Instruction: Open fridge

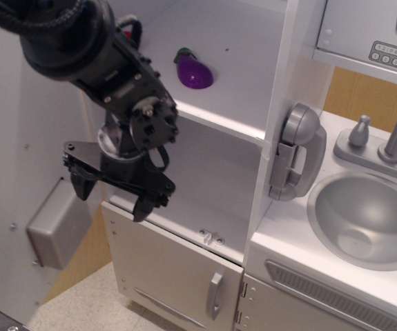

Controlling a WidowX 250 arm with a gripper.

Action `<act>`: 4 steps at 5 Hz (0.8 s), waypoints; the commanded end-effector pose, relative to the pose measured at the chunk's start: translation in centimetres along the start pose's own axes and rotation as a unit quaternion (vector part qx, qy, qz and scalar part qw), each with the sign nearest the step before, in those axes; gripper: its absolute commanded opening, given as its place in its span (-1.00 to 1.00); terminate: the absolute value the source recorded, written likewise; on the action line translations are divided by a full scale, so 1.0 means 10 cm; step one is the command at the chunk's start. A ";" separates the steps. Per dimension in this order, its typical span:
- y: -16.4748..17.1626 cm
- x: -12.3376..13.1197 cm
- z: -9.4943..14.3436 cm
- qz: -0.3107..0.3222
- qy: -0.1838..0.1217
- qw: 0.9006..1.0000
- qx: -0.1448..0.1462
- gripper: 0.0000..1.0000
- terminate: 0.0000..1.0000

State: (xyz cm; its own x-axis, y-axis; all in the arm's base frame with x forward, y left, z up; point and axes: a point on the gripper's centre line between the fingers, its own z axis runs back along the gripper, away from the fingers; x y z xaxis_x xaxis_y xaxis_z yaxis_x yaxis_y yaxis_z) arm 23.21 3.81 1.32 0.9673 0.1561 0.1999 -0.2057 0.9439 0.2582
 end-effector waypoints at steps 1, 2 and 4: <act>0.63 0.64 0.09 0.145 -0.006 0.989 0.019 1.00 -1.00; 0.91 0.78 0.03 0.205 0.011 0.978 0.031 1.00 -1.00; 1.13 0.87 -0.02 0.196 0.041 0.979 0.043 1.00 -1.00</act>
State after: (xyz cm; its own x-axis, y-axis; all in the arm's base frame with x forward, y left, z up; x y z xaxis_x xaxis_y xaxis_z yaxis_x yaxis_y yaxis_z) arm 29.43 15.38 3.88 0.8264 0.5321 0.1845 -0.5631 0.7847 0.2592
